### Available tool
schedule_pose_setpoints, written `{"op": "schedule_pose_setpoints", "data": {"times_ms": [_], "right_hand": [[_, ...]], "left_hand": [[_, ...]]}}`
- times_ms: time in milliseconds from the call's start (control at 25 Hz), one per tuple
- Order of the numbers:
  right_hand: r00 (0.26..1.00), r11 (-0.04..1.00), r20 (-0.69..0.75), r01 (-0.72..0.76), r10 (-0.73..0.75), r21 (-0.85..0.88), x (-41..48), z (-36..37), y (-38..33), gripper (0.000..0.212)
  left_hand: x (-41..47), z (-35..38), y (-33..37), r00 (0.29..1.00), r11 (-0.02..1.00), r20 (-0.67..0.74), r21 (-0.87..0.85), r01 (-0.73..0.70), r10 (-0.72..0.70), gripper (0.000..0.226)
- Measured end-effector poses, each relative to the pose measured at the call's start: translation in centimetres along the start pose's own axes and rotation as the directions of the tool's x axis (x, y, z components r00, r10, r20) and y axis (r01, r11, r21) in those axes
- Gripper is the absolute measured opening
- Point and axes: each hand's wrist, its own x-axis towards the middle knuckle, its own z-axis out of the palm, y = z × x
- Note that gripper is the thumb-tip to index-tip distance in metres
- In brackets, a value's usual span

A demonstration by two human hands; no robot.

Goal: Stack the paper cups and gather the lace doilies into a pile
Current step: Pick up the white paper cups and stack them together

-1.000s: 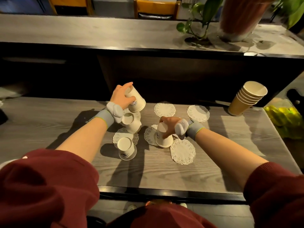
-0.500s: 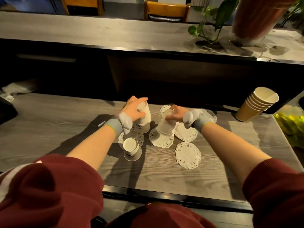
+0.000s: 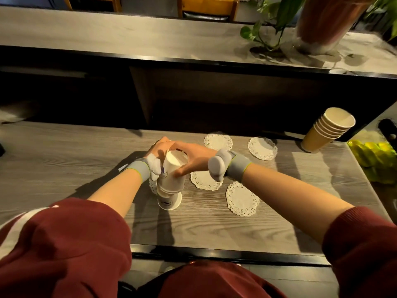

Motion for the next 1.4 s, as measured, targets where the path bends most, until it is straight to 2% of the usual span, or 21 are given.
{"op": "schedule_pose_setpoints", "data": {"times_ms": [80, 280, 400, 560, 720, 760, 840, 920, 960, 1080, 1200, 1320, 1400], "right_hand": [[1.000, 0.998, 0.030, 0.007, -0.005, -0.067, 0.3, 1.0, -0.1, 0.057], [0.994, 0.980, 0.097, 0.066, -0.049, -0.185, 1.0, 3.4, 0.5, 0.065], [0.989, 0.972, 0.147, 0.049, -0.015, -0.231, 0.7, 4.1, 1.3, 0.063], [0.982, 0.948, 0.183, 0.024, 0.037, -0.319, -0.3, 4.5, 2.8, 0.061], [0.981, 0.949, 0.190, 0.038, 0.023, -0.312, -0.6, 4.5, 2.9, 0.060], [0.983, 0.963, 0.176, 0.006, 0.044, -0.271, -0.7, 4.2, 2.9, 0.060], [0.976, 0.984, 0.141, -0.155, 0.165, -0.084, -0.9, 3.2, 3.1, 0.061], [0.951, 0.946, 0.088, -0.305, 0.297, 0.108, -1.5, 1.6, 3.5, 0.057], [0.945, 0.927, 0.055, -0.327, 0.322, 0.184, -1.8, 0.6, 3.7, 0.052], [0.922, 0.886, -0.108, -0.318, 0.372, 0.338, -2.6, -2.3, 4.6, 0.042], [0.790, 0.789, -0.318, -0.310, 0.524, 0.530, -3.0, -4.7, 6.0, 0.049], [0.647, 0.734, -0.472, -0.206, 0.598, 0.647, -4.0, -7.2, 7.7, 0.052], [0.621, 0.739, -0.512, -0.168, 0.593, 0.652, -4.9, -8.4, 8.8, 0.048]], "left_hand": [[-0.1, 0.0, -0.3, 0.999, 0.999, 0.025, 0.019, -0.033, 0.032, 0.036], [-0.5, 0.3, -0.6, 0.997, 0.997, 0.012, 0.006, -0.071, 0.071, 0.051], [-0.7, 0.2, -0.9, 0.995, 0.991, 0.009, 0.088, -0.104, 0.104, 0.065], [-0.4, 0.3, -0.9, 0.995, 0.988, 0.013, 0.120, -0.099, 0.098, 0.070], [-0.1, 0.5, -0.9, 0.997, 0.988, 0.021, 0.133, -0.082, 0.080, 0.072], [0.0, 0.5, -0.7, 0.997, 0.988, 0.021, 0.132, -0.076, 0.074, 0.073], [0.0, 0.6, -0.6, 0.999, 0.994, 0.008, 0.098, -0.052, 0.052, 0.073], [-0.1, 0.4, -0.1, 0.999, 0.998, 0.000, 0.058, -0.038, 0.038, 0.075], [-0.2, 0.3, 0.3, 0.999, 0.999, 0.003, 0.036, -0.037, 0.037, 0.077], [-0.3, -0.1, 2.4, 0.996, 0.997, 0.047, -0.028, -0.074, 0.075, 0.088], [-0.2, -0.2, 4.5, 0.991, 0.990, 0.094, -0.113, -0.088, 0.099, 0.098], [0.1, 0.4, 6.9, 0.984, 0.984, 0.141, -0.157, -0.084, 0.106, 0.104], [0.4, 0.9, 8.6, 0.976, 0.977, 0.177, -0.194, -0.092, 0.127, 0.106]]}}
